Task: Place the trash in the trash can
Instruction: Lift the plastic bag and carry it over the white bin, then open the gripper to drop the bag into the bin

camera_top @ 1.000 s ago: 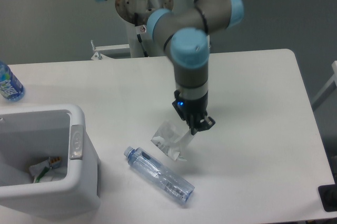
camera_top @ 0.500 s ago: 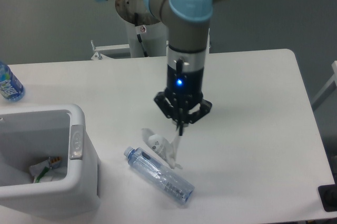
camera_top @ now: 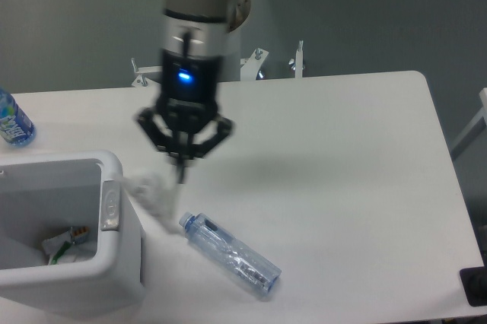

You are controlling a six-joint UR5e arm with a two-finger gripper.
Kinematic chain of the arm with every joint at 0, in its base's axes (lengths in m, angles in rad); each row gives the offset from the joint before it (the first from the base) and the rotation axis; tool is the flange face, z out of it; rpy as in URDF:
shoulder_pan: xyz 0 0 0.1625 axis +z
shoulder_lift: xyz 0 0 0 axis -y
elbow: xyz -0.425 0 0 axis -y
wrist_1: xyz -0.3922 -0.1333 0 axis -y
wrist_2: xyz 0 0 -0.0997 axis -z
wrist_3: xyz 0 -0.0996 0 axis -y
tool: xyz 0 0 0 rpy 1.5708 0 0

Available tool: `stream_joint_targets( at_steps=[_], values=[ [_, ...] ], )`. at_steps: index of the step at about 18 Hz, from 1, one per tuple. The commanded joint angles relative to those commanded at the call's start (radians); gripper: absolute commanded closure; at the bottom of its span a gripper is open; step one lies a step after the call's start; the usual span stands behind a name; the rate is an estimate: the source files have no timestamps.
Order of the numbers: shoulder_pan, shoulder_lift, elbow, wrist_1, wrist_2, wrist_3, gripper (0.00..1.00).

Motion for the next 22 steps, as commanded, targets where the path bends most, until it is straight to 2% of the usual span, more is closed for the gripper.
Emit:
stream_joint_targets(
  at_steps=[4, 6, 8, 9, 12, 13, 14, 16, 19, 22],
  values=[
    [-0.078, -0.021, 0.003, 0.0, 0.0, -0.002, 1.0],
    [-0.094, -0.028, -0.005, 0.0, 0.0, -0.002, 0.99],
    [-0.105, -0.038, -0.006, 0.0, -0.002, 0.0, 0.94],
    [-0.106, -0.046, -0.005, 0.0, -0.002, 0.003, 0.85],
    [-0.106, -0.057, 0.003, 0.014, -0.002, 0.031, 0.24],
    [-0.106, -0.058, 0.005, 0.029, -0.002, 0.038, 0.11],
    [-0.105, -0.058, 0.008, 0.04, 0.0, 0.038, 0.05],
    [-0.105, -0.058, 0.018, 0.043, 0.0, 0.035, 0.01],
    [-0.095, -0.054, 0.025, 0.043, 0.0, 0.026, 0.0],
    [-0.027, -0.052, 0.023, 0.043, -0.002, -0.053, 0.0]
  ],
)
